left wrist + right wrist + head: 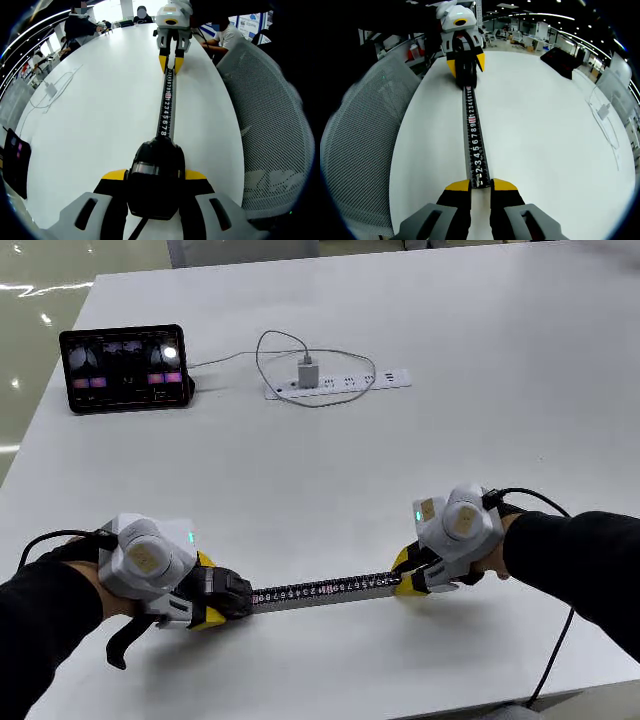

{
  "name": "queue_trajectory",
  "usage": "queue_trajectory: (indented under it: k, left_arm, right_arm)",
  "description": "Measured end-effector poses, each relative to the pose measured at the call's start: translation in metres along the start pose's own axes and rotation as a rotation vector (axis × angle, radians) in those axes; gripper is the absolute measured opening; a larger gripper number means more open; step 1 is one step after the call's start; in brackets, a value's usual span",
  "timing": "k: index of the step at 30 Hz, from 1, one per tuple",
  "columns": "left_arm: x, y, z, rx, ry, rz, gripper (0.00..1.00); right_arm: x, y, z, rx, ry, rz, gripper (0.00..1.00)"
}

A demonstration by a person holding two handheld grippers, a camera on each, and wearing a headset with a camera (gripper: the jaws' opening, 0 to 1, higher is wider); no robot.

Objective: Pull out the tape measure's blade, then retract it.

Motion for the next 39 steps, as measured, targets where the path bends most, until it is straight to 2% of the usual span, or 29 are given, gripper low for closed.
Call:
queue_trajectory:
  k: [39]
  left_arm:
    - [0.001,0.0,0.0,-0.006,-0.004,-0.007,0.34]
  right_arm:
    - [0.0,0.011,0.018,-0.012,-0.014,0.003,0.1]
Point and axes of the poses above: the centre of the closed fingertips' face, and the gripper's own axes: y roughly backward along the fingers, x roughly to its right, z roughly out of its underside, the point moved 6 cm from there along y, roughly backward along the fingers, and after that the axes turned 3 degrees about -x, right-handed, at the moved point
